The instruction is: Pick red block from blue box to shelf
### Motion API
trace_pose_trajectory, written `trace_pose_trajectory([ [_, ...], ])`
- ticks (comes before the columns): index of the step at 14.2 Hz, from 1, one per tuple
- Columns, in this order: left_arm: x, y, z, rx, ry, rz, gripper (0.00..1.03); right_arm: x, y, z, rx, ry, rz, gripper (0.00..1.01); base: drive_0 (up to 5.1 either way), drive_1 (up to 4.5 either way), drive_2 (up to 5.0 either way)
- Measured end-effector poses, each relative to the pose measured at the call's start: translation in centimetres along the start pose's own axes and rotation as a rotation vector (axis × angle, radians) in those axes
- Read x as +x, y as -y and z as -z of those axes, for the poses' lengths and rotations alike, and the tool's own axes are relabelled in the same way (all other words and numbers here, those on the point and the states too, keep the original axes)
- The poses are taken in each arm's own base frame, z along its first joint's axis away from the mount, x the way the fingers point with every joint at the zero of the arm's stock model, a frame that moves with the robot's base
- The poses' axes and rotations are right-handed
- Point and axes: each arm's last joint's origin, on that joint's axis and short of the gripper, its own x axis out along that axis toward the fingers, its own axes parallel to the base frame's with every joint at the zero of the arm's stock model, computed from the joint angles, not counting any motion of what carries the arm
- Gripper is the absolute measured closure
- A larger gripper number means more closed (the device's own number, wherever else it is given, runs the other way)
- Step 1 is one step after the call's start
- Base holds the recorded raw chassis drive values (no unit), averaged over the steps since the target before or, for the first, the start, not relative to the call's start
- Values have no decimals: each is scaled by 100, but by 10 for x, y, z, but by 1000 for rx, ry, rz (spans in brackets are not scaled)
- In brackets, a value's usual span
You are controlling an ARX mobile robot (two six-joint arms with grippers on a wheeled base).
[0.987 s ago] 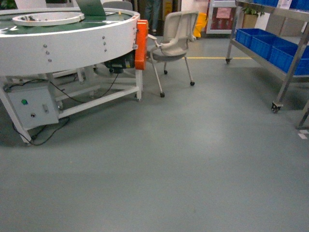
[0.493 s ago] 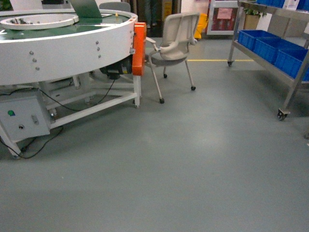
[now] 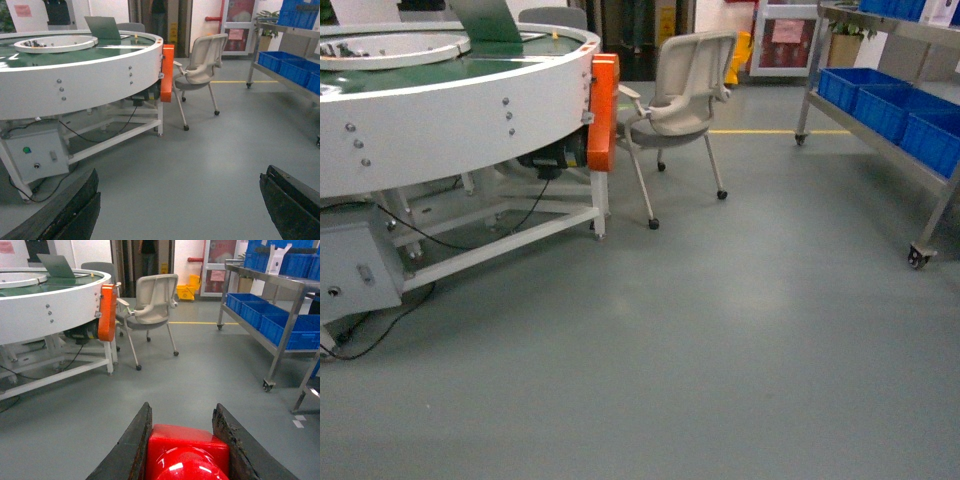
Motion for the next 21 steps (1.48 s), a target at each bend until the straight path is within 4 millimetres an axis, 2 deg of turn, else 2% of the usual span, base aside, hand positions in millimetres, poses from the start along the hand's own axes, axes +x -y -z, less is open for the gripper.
trace_pose_trajectory([
  [21,0,0,0,0,-3,-1,5,0,0,0,0,-1,0,72,0,415,-415],
])
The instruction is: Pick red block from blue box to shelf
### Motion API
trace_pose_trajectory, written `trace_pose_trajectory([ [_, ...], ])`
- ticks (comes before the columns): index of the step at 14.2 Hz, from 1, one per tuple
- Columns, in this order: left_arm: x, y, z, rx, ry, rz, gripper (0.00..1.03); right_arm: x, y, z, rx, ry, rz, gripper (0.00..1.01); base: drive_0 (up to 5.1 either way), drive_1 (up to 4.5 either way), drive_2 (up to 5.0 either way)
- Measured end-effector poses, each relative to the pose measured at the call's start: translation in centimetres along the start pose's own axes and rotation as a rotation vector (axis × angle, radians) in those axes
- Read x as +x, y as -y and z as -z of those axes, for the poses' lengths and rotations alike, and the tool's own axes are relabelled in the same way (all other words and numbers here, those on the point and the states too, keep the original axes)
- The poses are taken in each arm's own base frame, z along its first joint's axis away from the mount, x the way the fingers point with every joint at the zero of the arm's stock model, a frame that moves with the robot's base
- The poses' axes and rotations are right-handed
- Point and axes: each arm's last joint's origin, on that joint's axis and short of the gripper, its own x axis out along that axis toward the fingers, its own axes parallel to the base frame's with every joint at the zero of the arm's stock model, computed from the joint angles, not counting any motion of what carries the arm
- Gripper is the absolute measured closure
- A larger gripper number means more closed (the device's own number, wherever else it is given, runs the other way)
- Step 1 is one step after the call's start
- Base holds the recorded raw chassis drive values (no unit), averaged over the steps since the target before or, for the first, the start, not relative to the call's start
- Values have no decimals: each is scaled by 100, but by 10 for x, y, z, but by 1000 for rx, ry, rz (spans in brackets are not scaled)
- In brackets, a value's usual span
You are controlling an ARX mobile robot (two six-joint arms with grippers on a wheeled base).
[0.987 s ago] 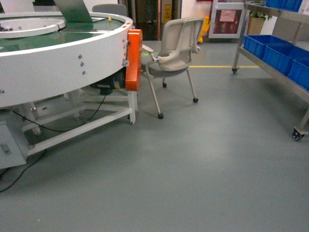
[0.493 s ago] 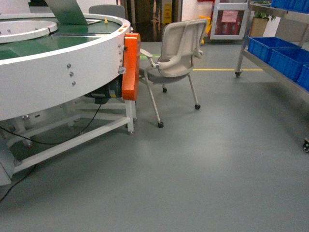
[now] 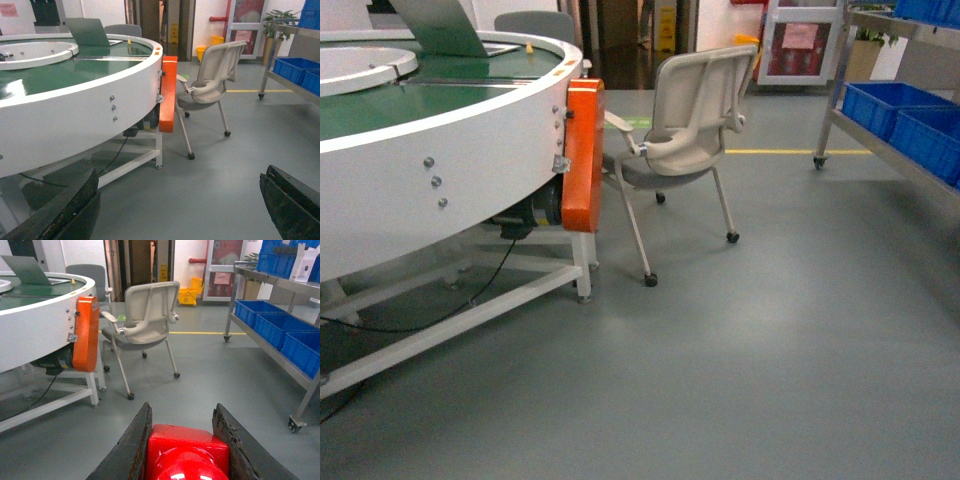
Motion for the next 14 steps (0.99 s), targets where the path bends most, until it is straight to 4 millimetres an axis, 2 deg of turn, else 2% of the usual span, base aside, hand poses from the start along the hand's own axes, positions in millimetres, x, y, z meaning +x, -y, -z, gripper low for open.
trace_pose_trajectory([
  [14,0,0,0,0,2,-1,5,0,0,0,0,0,0,72,-1,420,-422],
])
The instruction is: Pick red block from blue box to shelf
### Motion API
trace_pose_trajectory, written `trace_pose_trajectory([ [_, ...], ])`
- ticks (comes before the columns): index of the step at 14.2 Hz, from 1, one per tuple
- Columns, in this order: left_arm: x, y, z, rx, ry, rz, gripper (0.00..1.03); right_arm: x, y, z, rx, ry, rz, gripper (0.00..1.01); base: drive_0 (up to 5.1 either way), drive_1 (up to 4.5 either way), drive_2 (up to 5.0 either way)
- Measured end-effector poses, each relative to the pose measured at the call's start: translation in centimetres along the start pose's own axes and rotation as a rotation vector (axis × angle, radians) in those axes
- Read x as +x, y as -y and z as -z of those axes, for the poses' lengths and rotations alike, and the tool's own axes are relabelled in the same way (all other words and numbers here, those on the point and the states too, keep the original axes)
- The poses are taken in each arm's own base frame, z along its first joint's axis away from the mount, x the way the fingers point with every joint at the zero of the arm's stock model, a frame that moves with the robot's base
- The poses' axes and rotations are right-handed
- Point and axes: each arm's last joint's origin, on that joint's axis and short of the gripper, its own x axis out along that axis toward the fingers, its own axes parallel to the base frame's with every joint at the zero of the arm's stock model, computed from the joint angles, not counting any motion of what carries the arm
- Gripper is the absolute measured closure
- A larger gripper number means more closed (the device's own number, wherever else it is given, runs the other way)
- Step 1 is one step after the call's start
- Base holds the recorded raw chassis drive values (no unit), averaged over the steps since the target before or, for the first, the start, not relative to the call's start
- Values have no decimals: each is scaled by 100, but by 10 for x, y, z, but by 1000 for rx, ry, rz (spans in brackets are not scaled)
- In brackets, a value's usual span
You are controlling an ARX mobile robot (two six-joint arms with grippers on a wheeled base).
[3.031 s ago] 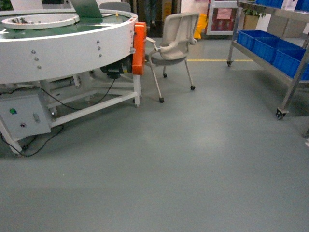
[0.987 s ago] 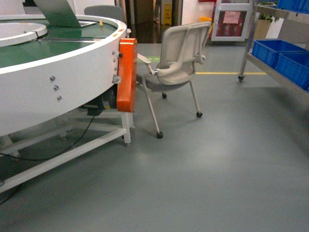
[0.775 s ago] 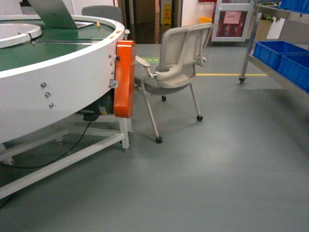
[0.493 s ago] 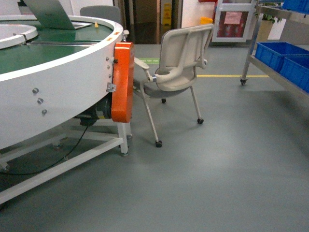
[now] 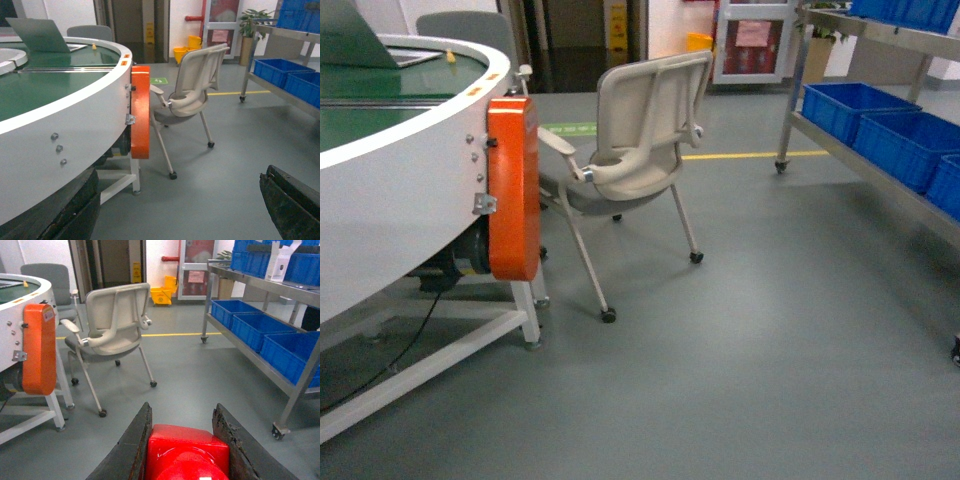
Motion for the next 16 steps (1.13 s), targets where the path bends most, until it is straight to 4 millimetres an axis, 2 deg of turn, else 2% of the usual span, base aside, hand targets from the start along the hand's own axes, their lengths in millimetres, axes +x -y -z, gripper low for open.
trace_pose_trajectory([
  [2,0,0,0,0,0,0,5,0,0,0,0,0,0,72,1,419,-417],
  [16,0,0,0,0,0,1,5,0,0,0,0,0,0,72,-161,-161,-161],
])
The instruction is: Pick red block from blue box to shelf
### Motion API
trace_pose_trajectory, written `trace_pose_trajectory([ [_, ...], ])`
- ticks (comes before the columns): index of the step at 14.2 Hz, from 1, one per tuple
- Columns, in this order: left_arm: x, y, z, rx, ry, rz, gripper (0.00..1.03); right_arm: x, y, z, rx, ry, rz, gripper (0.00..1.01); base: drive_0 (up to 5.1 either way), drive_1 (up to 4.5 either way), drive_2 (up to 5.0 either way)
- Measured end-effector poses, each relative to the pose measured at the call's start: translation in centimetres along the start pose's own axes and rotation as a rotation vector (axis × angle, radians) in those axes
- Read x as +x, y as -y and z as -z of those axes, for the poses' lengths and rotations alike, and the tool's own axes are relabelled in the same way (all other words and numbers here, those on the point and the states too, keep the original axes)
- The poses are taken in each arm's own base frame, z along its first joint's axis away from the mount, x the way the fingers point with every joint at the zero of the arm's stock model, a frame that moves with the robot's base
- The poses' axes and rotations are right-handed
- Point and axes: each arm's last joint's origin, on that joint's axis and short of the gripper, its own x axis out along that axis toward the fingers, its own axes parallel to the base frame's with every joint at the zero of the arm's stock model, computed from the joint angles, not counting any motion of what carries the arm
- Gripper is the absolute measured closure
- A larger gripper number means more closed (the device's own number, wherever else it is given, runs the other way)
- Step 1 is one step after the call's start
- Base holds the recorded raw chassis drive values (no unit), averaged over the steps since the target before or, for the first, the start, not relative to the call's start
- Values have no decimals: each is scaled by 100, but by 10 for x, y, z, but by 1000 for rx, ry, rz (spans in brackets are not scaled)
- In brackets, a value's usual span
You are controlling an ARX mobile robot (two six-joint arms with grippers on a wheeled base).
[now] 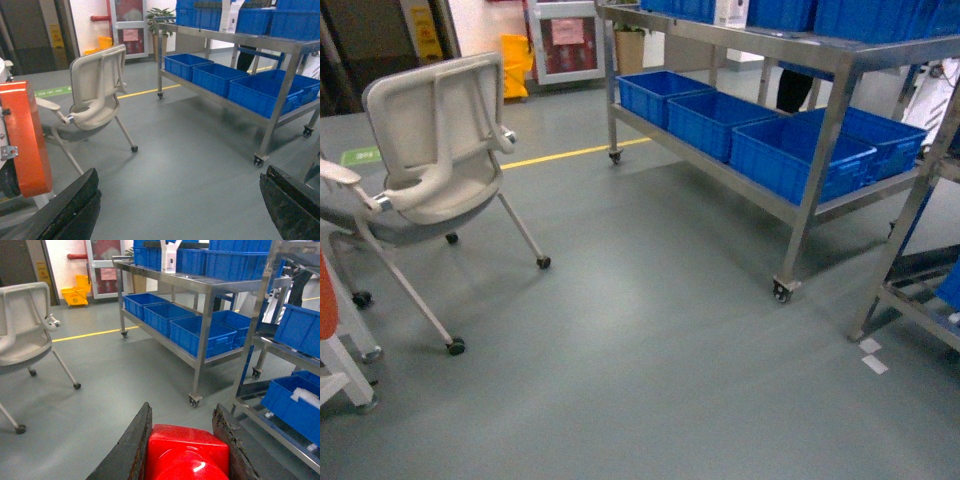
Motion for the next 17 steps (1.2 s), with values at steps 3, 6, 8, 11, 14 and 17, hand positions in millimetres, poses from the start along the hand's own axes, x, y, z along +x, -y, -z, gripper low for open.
trace_pose_trajectory([
  [3,0,0,0,0,0,0,5,0,0,0,0,0,0,72,-154,-154,-154],
  [6,0,0,0,0,0,0,5,0,0,0,0,0,0,72,-160,-160,-160],
  [8,0,0,0,0,0,0,5,0,0,0,0,0,0,72,-174,-174,-174],
  [11,0,0,0,0,0,0,5,0,0,0,0,0,0,72,-157,-157,-157],
  [14,0,0,0,0,0,0,5,0,0,0,0,0,0,72,-165,-165,-165],
  [17,0,0,0,0,0,0,5,0,0,0,0,0,0,72,-157,-157,-157],
])
